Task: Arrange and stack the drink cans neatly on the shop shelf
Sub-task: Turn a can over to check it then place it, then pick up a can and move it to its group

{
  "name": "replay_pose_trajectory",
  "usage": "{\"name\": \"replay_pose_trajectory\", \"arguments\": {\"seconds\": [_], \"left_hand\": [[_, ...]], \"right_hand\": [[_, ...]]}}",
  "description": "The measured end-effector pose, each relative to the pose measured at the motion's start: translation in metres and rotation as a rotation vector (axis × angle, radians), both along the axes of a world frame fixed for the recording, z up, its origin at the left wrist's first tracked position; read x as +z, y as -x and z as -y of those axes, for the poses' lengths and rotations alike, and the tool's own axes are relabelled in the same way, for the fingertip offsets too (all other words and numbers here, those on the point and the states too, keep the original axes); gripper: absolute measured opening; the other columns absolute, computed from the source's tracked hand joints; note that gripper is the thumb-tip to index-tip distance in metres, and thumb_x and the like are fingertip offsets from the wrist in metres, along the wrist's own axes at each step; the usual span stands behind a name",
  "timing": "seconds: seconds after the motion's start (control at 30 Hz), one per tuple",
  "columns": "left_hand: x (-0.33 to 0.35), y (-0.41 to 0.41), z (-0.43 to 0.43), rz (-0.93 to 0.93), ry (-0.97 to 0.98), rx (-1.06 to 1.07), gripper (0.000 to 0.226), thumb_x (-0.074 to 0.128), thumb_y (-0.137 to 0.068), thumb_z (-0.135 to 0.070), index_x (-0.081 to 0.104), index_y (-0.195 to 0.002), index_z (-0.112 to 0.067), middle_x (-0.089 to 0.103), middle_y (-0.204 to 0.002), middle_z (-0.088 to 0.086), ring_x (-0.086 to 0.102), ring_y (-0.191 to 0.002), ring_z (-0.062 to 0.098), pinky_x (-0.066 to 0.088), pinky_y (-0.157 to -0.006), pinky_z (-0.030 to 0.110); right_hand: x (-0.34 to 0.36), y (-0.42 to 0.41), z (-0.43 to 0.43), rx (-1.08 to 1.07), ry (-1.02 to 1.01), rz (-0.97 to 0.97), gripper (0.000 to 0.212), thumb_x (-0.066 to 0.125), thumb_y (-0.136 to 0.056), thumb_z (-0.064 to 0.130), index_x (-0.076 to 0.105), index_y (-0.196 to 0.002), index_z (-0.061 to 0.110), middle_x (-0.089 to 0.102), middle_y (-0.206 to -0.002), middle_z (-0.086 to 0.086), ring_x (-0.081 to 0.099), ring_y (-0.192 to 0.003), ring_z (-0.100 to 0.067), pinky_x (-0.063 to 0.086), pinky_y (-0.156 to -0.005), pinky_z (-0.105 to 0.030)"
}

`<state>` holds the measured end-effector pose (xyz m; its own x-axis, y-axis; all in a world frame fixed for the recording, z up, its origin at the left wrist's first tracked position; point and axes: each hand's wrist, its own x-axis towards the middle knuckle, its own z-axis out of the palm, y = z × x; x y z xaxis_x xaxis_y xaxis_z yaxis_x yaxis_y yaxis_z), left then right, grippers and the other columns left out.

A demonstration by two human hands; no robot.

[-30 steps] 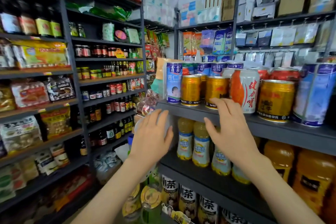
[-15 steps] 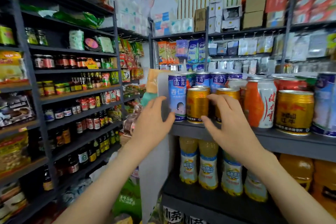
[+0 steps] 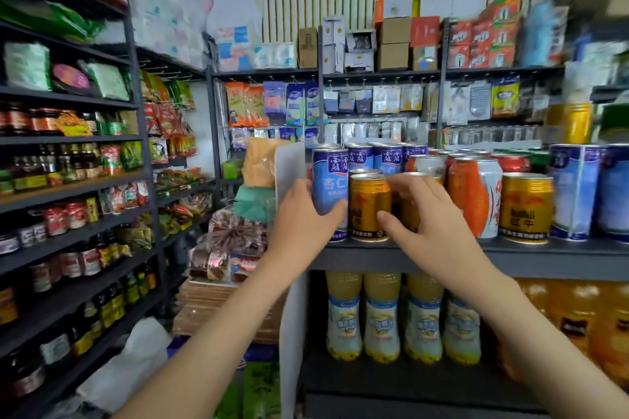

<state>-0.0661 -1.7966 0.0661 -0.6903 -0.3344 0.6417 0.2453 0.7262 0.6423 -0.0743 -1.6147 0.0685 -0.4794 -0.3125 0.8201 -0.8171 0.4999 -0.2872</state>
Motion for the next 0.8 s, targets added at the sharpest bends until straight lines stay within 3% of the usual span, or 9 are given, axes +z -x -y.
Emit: {"name": "replay_pose_trajectory", "arguments": {"seconds": [0.1, 0.33, 0.5, 0.57, 0.63, 0.7, 0.8], "left_hand": [[0.002, 0.005, -0.001, 0.020, 0.008, 0.003, 0.041, 0.070, -0.078, -0.042, 0.042, -0.101, -0.023, 0.061, -0.105, -0.002, 0.060, -0.097, 0.018, 0.050, -0.079, 0.036], [0.000, 0.015, 0.001, -0.001, -0.029, 0.033, 0.044, 0.073, -0.077, -0.036, 0.052, -0.108, -0.012, 0.065, -0.107, 0.004, 0.060, -0.093, 0.018, 0.040, -0.067, 0.026], [0.007, 0.000, -0.002, -0.129, -0.052, 0.000, 0.041, 0.074, -0.077, -0.033, 0.045, -0.104, -0.021, 0.063, -0.108, 0.001, 0.061, -0.096, 0.016, 0.050, -0.074, 0.029], [0.020, -0.011, -0.004, -0.204, -0.016, -0.010, 0.042, 0.073, -0.078, -0.033, 0.043, -0.106, -0.026, 0.060, -0.106, -0.006, 0.060, -0.095, 0.013, 0.051, -0.077, 0.031], [0.035, -0.022, -0.007, -0.277, 0.052, -0.016, 0.044, 0.073, -0.078, -0.035, 0.043, -0.109, -0.030, 0.050, -0.098, -0.020, 0.057, -0.094, 0.008, 0.049, -0.077, 0.025], [0.050, -0.028, -0.012, -0.320, 0.147, -0.003, 0.049, 0.073, -0.078, -0.037, 0.046, -0.118, -0.027, 0.042, -0.098, -0.026, 0.048, -0.097, 0.002, 0.039, -0.077, 0.010], [0.066, -0.031, -0.022, -0.349, 0.277, -0.010, 0.061, 0.071, -0.078, -0.038, 0.044, -0.130, -0.021, 0.046, -0.113, -0.015, 0.042, -0.101, -0.001, 0.031, -0.073, 0.004]], "right_hand": [[0.005, 0.000, -0.008, -0.032, -0.007, 0.013, 0.041, 0.066, -0.086, 0.018, 0.053, -0.124, 0.012, 0.049, -0.109, 0.008, 0.044, -0.108, -0.008, 0.026, -0.086, -0.005], [0.009, 0.002, -0.018, -0.062, 0.000, 0.047, 0.035, 0.064, -0.087, 0.021, 0.055, -0.121, 0.019, 0.048, -0.106, 0.012, 0.046, -0.106, -0.006, 0.030, -0.087, -0.012], [0.023, 0.001, -0.023, -0.046, 0.024, 0.084, 0.038, 0.062, -0.088, 0.028, 0.053, -0.124, 0.020, 0.053, -0.108, 0.011, 0.049, -0.104, -0.003, 0.035, -0.082, -0.009], [0.035, -0.001, -0.024, 0.019, 0.085, 0.125, 0.040, 0.062, -0.086, 0.034, 0.053, -0.123, 0.024, 0.056, -0.108, 0.012, 0.053, -0.102, -0.003, 0.042, -0.086, -0.014], [0.055, -0.006, -0.025, 0.136, 0.162, 0.174, 0.044, 0.064, -0.082, 0.040, 0.053, -0.122, 0.027, 0.058, -0.106, 0.012, 0.055, -0.102, -0.002, 0.046, -0.087, -0.018], [0.078, -0.013, -0.026, 0.249, 0.189, 0.198, 0.055, 0.064, -0.075, 0.049, 0.050, -0.124, 0.030, 0.058, -0.109, 0.010, 0.056, -0.103, -0.002, 0.048, -0.087, -0.020], [0.110, -0.016, -0.028, 0.308, 0.172, 0.186, 0.066, 0.063, -0.066, 0.052, 0.049, -0.126, 0.029, 0.059, -0.112, 0.008, 0.057, -0.104, -0.001, 0.048, -0.089, -0.021]]}}
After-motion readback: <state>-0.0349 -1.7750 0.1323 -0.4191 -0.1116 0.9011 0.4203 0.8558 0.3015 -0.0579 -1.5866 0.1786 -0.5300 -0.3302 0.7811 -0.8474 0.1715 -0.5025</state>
